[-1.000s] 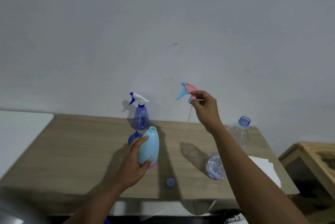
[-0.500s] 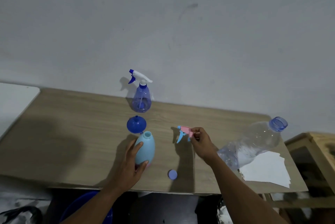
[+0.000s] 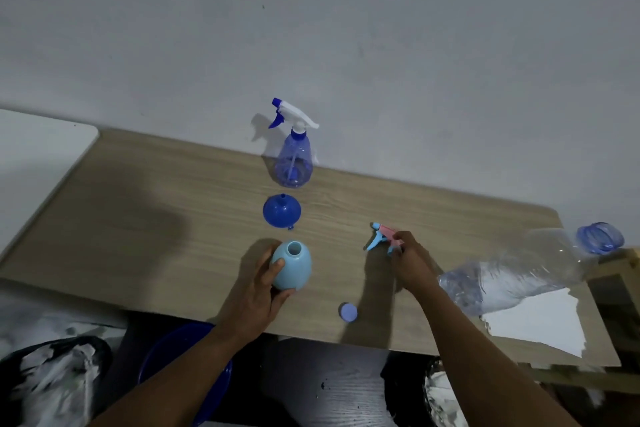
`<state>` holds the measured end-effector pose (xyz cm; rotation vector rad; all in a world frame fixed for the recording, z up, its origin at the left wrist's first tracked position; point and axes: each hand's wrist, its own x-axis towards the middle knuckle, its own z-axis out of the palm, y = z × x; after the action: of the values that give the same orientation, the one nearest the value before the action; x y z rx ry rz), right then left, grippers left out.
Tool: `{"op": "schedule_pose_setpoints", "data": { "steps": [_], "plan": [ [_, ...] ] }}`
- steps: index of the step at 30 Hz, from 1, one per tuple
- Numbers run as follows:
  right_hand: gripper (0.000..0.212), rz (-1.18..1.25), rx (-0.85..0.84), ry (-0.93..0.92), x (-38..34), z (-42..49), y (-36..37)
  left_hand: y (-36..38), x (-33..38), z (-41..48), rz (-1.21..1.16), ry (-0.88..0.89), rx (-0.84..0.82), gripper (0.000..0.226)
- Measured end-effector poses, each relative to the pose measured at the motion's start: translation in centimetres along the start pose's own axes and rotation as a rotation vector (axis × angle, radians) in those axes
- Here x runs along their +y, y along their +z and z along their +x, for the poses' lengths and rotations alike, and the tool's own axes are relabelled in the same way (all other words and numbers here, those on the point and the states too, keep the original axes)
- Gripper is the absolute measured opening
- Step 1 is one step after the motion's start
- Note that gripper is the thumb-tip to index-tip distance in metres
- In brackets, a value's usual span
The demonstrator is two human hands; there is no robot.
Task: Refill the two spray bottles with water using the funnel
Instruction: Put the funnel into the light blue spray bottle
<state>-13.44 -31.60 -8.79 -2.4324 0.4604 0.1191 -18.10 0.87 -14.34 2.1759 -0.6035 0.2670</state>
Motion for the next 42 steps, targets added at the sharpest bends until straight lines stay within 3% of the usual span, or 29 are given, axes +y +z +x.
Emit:
{"op": "schedule_pose_setpoints", "data": {
  "steps": [4, 7, 12, 16, 21, 25, 28, 30, 32, 37, 42],
  "plan": [
    [0.026, -0.151, 0.053, 0.011, -0.1, -0.5, -0.1, -0.6, -1.1, -0.2, 0.053, 0.026, -0.023, 0.083],
    [0.019, -0.040, 0.064, -0.139, -2.4, -0.3, 0.6, -0.5, -1.7, -0.4, 0.093, 0.026, -0.023, 0.082],
    [0.019, -0.027, -0.242, -0.418, -8.1, 1.3, 4.9, 0.0, -1.6, -0.6, 0.145, 0.034, 0.048, 0.074],
    [0.014, -0.098, -0.368, -0.540, -11.1, 2.1, 8.4, 0.1, -1.8, -0.3, 0.228, 0.016, 0.008, 0.061],
    [0.014, -0.225, -0.340, -0.585, -12.5, 3.0, 10.6, -0.3, -0.9, 0.7, 0.372, 0.184, 0.073, 0.041],
    [0.015, -0.263, -0.307, -0.615, -12.6, 3.3, 11.1, -0.2, -1.3, 0.4, 0.254, 0.064, 0.089, 0.053],
    [0.011, -0.134, -0.267, -0.644, -12.0, 3.2, 10.5, -0.1, -1.1, 0.3, 0.310, 0.123, 0.106, 0.051],
    [0.006, 0.016, -0.161, -0.663, -11.7, 2.7, 9.1, -0.2, -1.1, 0.3, 0.329, 0.096, 0.097, 0.062],
    [0.006, 0.205, -0.098, -0.570, -12.0, 1.8, 7.0, -0.2, -1.2, -0.1, 0.325, 0.062, 0.063, 0.073],
    [0.014, 0.693, -0.112, -0.205, -13.5, -0.8, 1.0, -0.1, -1.7, -0.4, 0.210, -0.039, -0.005, 0.069],
    [0.031, 0.959, -0.293, 0.013, -14.7, -3.3, -2.2, 0.0, -2.4, -0.9, 0.206, -0.089, -0.111, 0.074]
  ]
}}
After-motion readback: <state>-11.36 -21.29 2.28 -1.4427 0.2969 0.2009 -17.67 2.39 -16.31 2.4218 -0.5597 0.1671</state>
